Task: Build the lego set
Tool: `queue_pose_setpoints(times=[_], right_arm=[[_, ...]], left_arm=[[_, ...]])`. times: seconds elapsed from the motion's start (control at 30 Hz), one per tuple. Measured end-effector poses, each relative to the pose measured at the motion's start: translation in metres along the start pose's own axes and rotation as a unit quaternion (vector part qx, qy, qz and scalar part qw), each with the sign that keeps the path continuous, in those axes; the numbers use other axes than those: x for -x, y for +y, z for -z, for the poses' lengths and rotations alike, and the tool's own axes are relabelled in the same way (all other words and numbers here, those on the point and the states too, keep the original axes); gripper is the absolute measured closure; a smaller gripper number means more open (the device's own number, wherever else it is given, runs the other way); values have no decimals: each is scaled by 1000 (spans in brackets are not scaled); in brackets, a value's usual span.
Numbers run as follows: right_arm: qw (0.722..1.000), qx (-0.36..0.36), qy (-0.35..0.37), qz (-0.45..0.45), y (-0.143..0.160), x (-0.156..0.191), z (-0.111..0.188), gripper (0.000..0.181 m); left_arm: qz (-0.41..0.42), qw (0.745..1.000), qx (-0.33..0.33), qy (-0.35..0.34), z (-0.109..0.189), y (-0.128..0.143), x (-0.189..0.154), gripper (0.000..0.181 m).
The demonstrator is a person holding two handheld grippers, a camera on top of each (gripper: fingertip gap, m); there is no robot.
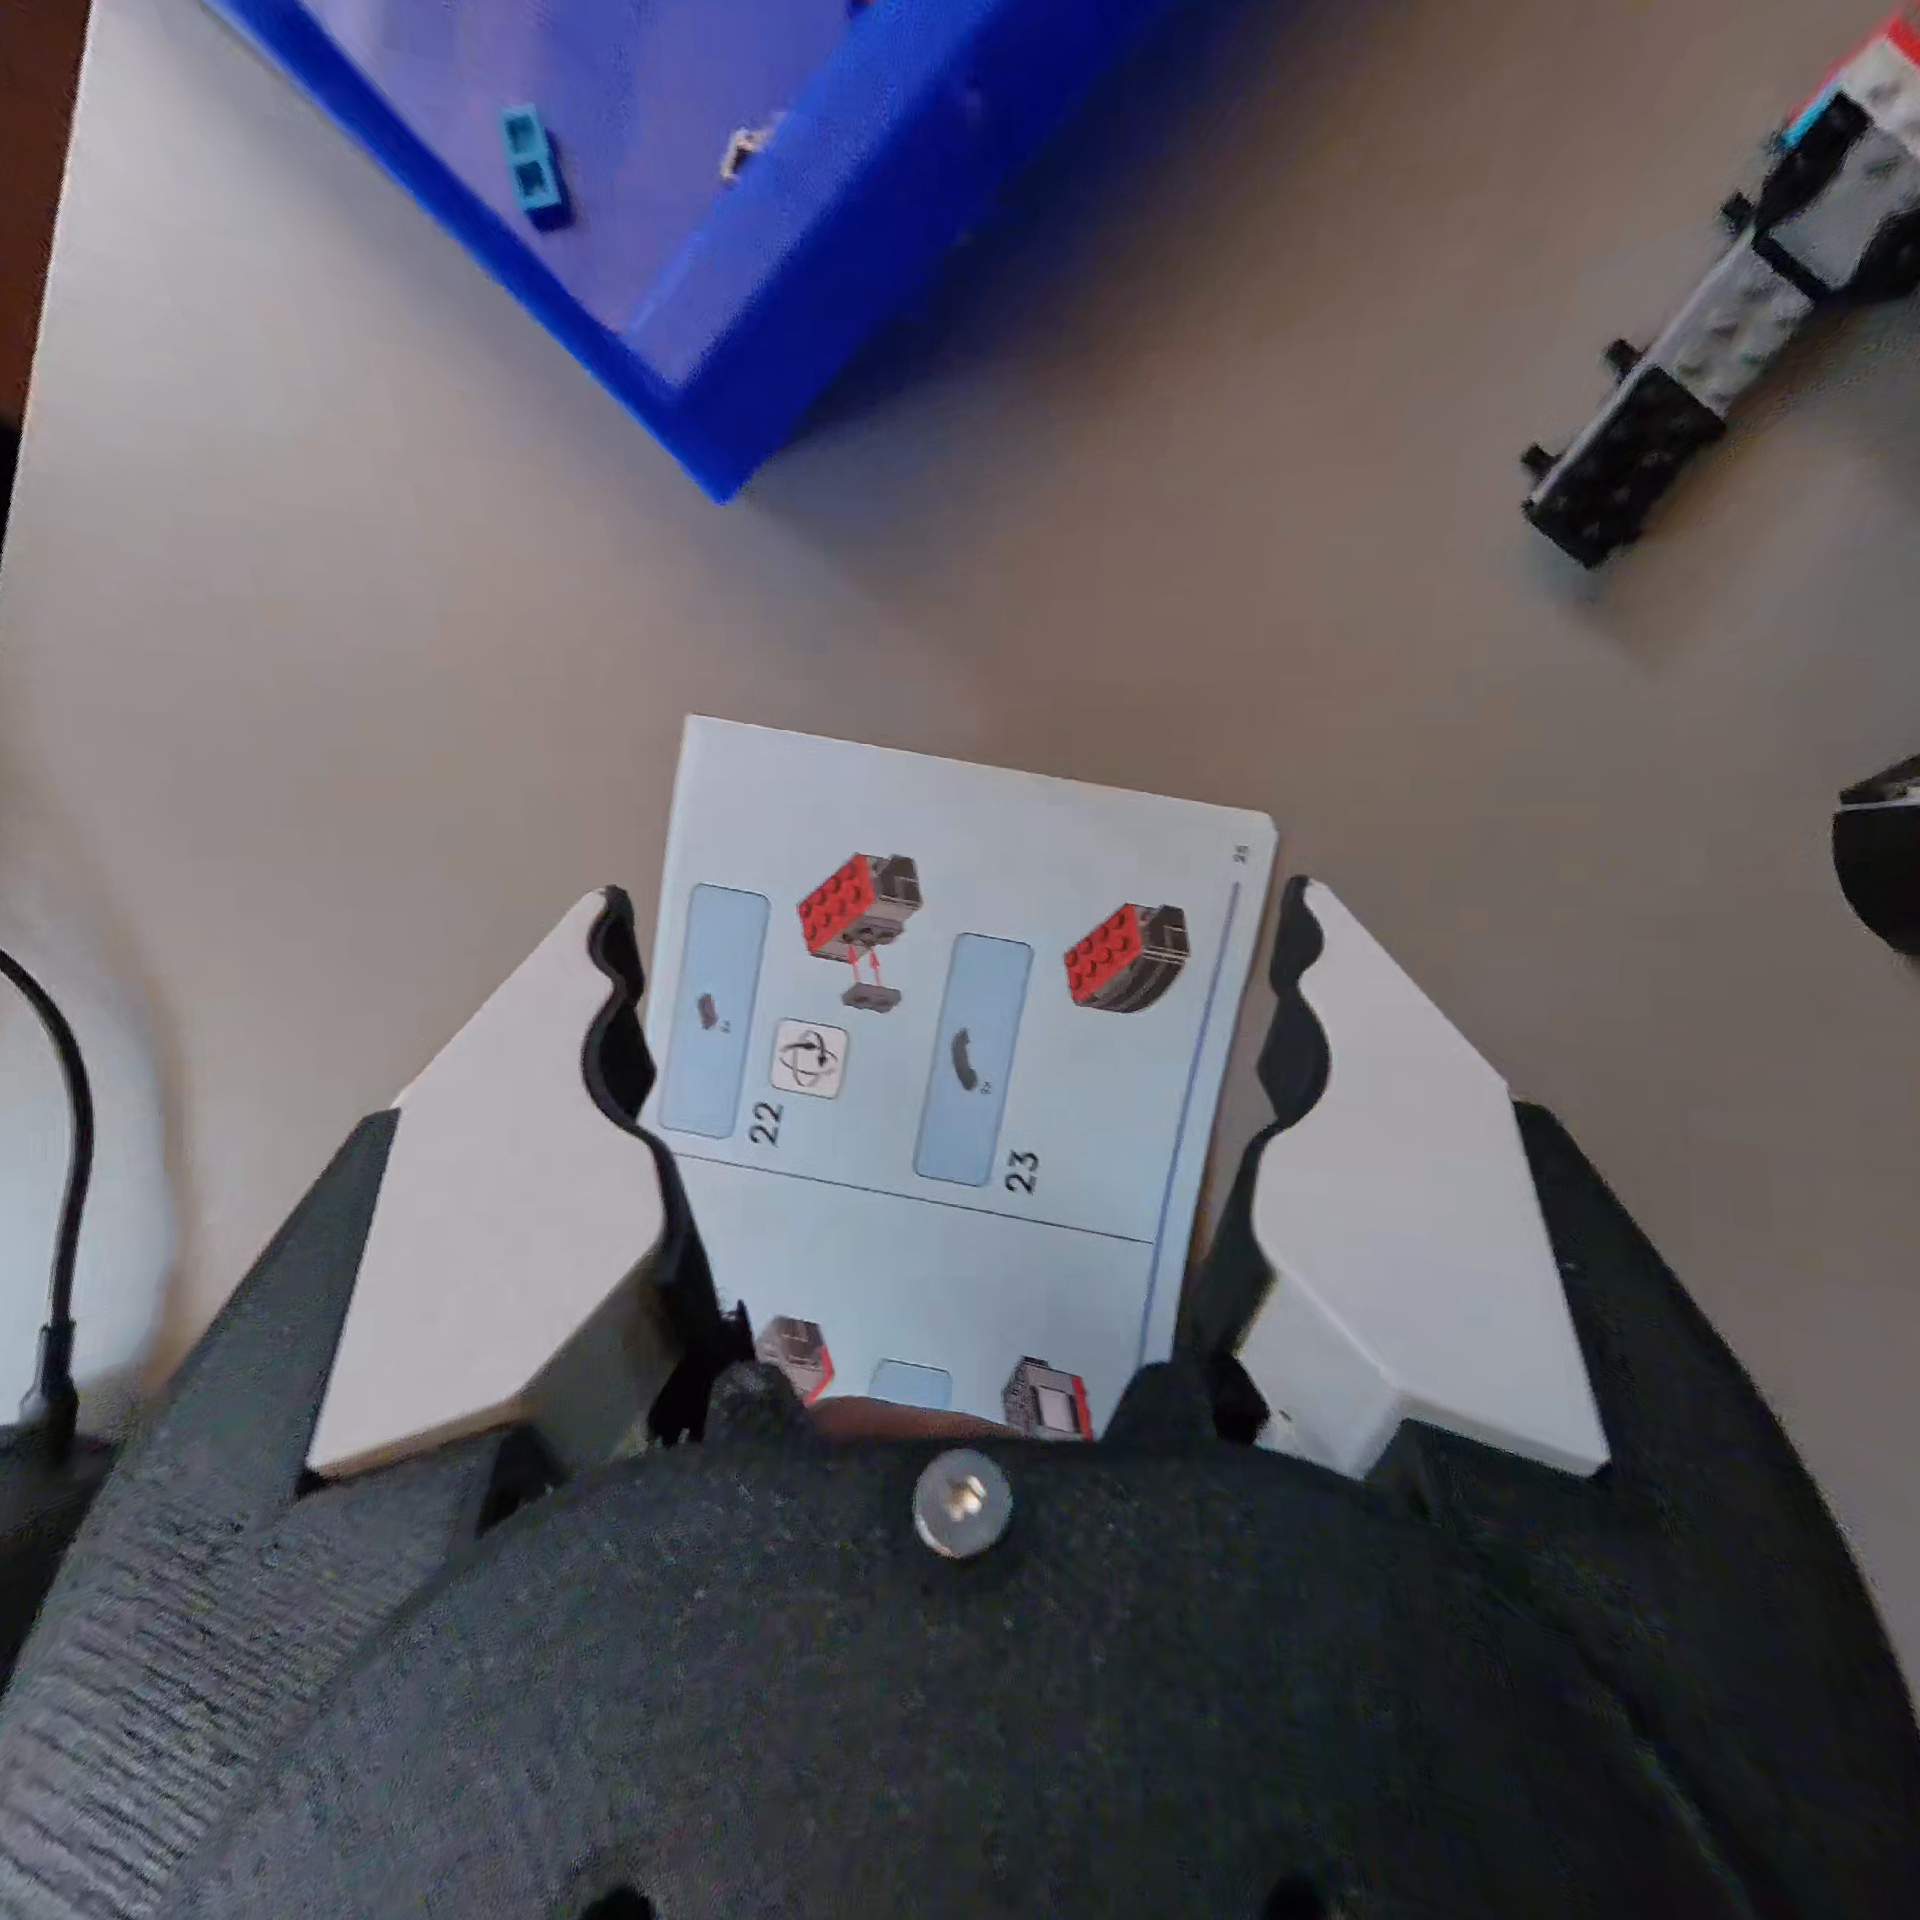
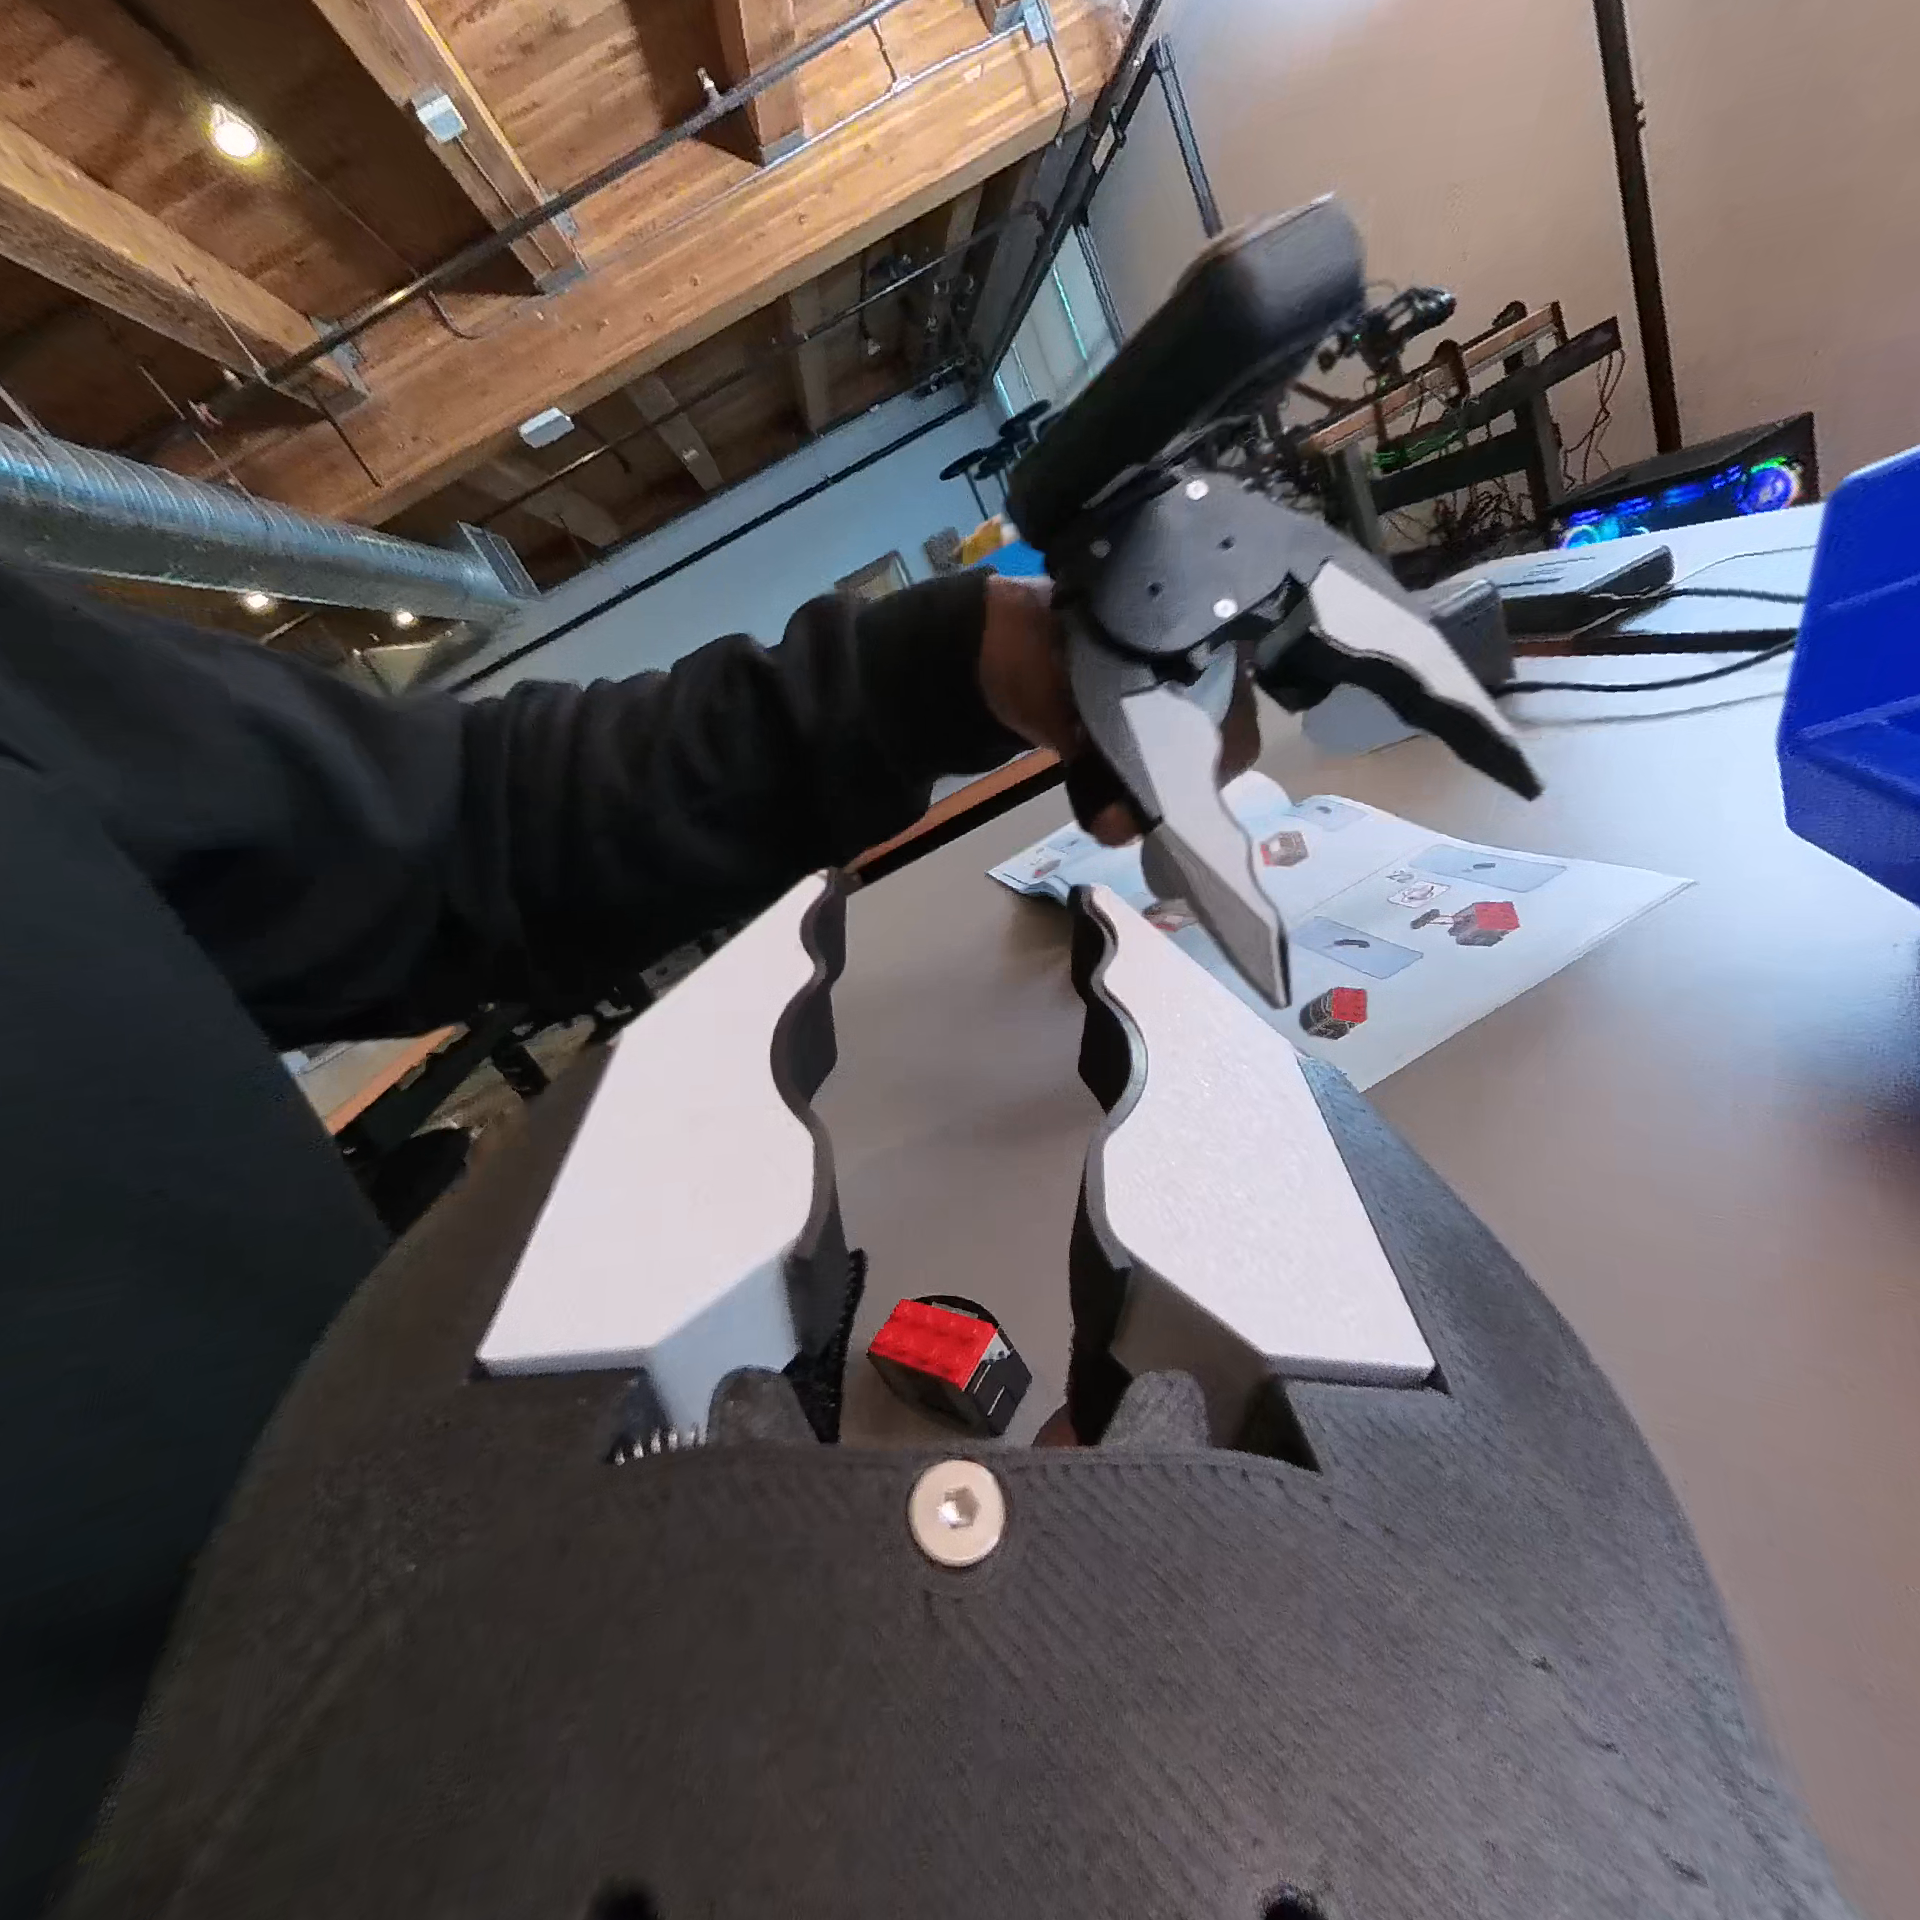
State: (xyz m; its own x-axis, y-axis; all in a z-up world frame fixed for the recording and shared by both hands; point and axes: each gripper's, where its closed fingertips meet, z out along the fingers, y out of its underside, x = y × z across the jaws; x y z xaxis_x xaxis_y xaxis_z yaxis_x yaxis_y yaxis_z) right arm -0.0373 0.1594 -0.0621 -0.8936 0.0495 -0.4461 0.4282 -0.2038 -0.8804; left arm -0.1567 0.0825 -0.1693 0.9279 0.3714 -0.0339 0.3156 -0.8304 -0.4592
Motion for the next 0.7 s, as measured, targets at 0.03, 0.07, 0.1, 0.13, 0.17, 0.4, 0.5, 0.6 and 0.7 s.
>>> queue_pose_setpoints(times=[0.03,0.07,0.1,0.13,0.17,0.4,0.5,0.6,0.7], right_arm=[[1000,-1,-2,-5,0,-1,0,138],[1000,-3,-5,-10,-1,-1,1,138],[1000,-4,-7,-14,-1,-1,1,138],[1000,-4,-9,-17,-1,-1,1,138],[1000,-5,-10,-19,-2,-1,1,138],[1000,6,-14,-12,2,1,-1,139],[1000,14,-16,-4,4,4,-2,139],[1000,17,-17,-2,5,4,-2,140],[1000,17,-17,-4,5,4,-2,140]], left_arm=[[-4,1000,-2,-11,1,3,-5,63],[-6,1000,-6,-20,1,7,-11,66],[-5,1000,-11,-29,1,10,-17,69],[0,999,-18,-37,1,13,-22,72],[7,999,-25,-43,2,16,-28,77],[26,998,-8,-49,-1,36,-42,97],[46,999,6,-21,-2,39,-47,102],[47,999,14,-10,-1,42,-49,106],[38,999,25,-9,1,46,-52,108]])
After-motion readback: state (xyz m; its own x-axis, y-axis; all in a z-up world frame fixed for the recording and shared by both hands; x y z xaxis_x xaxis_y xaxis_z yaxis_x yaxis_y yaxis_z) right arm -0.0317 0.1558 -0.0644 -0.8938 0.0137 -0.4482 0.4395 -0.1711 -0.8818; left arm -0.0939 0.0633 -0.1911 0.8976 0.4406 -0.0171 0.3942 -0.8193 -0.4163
